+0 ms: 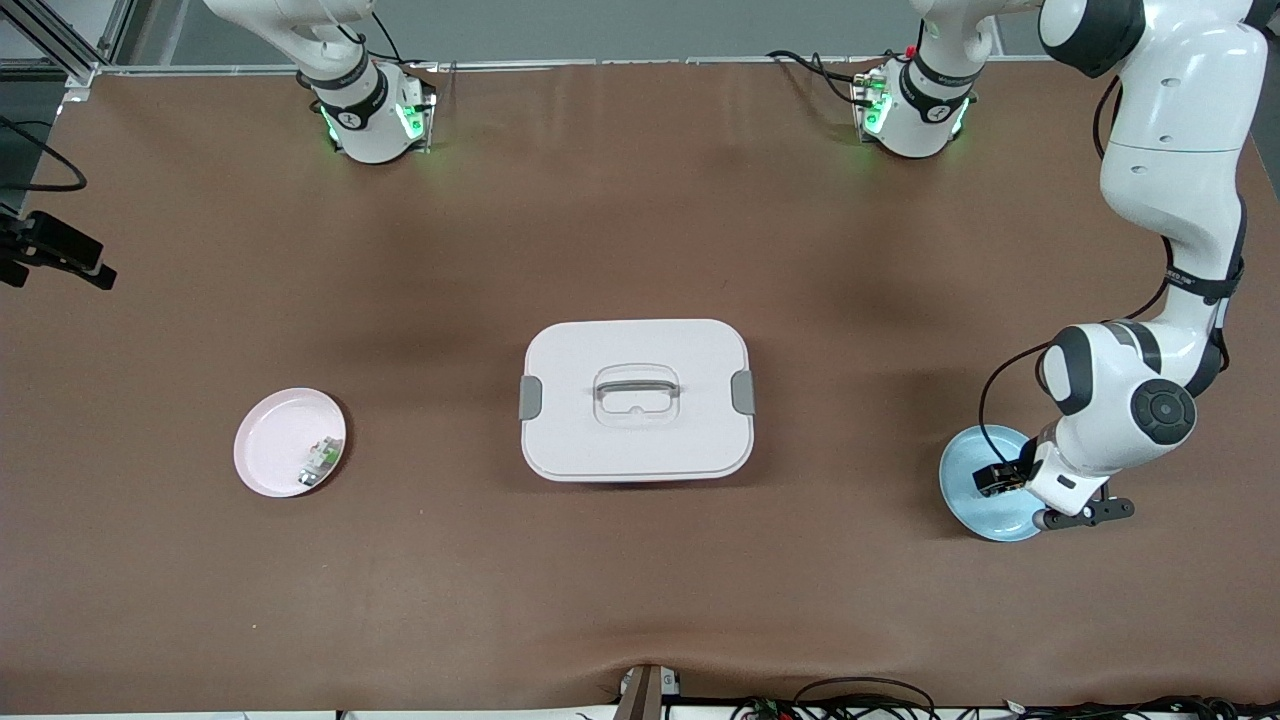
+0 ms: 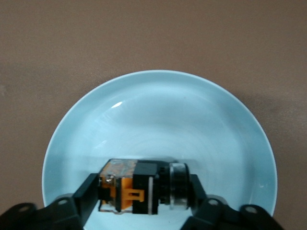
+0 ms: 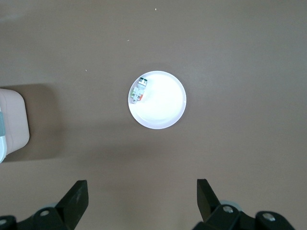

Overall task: Transfer orange switch to right arm and place
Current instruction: 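Close the left gripper on the orange switch and lift it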

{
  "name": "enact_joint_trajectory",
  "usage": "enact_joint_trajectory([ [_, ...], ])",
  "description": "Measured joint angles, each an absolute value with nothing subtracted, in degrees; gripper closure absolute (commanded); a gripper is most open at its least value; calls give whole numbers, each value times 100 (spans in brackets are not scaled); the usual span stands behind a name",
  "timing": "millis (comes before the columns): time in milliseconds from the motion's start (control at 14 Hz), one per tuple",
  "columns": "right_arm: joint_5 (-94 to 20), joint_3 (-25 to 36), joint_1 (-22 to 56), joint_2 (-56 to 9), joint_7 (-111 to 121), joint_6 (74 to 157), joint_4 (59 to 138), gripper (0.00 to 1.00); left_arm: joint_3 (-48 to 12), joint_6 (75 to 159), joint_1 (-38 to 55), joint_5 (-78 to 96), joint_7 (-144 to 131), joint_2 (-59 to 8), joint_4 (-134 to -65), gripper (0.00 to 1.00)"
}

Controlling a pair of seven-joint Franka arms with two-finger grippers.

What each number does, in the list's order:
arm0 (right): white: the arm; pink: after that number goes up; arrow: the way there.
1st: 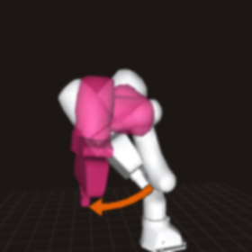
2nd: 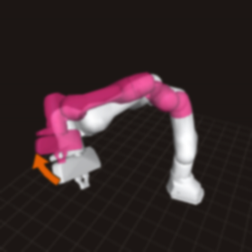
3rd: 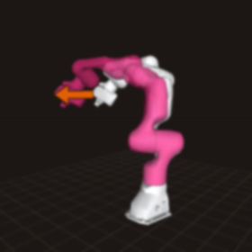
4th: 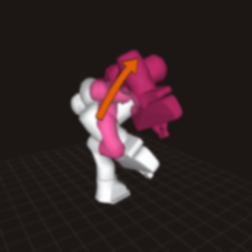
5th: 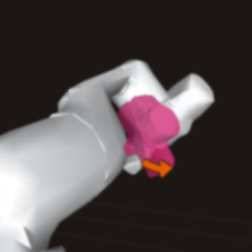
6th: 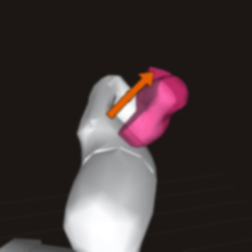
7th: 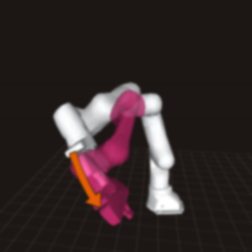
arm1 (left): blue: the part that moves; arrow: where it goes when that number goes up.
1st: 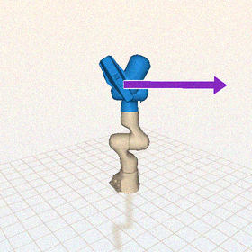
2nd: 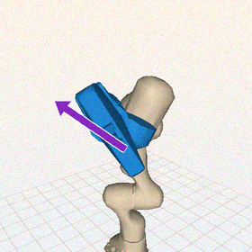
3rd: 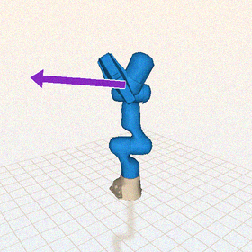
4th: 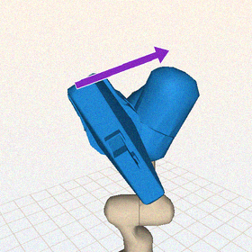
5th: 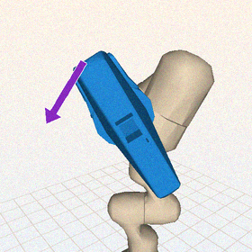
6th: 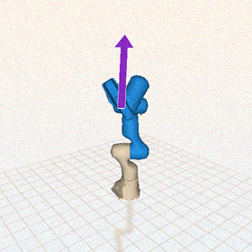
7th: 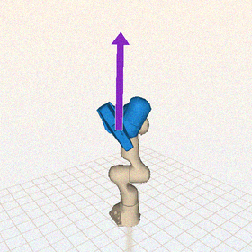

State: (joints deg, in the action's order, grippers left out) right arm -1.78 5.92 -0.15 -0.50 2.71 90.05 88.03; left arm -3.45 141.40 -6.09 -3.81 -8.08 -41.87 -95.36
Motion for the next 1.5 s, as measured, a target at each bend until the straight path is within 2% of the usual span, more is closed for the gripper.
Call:
enact_joint_trajectory([
  [142,-178,592,-15,-50,271,9005,8803,0,-353,14144,-610,-381,-808,-4187,-9517,92],
  [214,-178,592,-15,-50,271,9005,8803,0,-380,14144,-612,-368,-813,-4187,-9512,100],
  [570,-178,592,-15,-50,271,9005,8803,0,-575,13902,-642,-337,-871,-4113,-9440,100],
  [997,-178,592,-15,-51,271,9005,8803,0,-736,13149,-641,-54,-922,-3564,-9399,100],
  [1496,-178,589,-15,-52,271,9005,8803,0,-1187,12468,-637,-16,-1679,-3047,-9384,100],
])
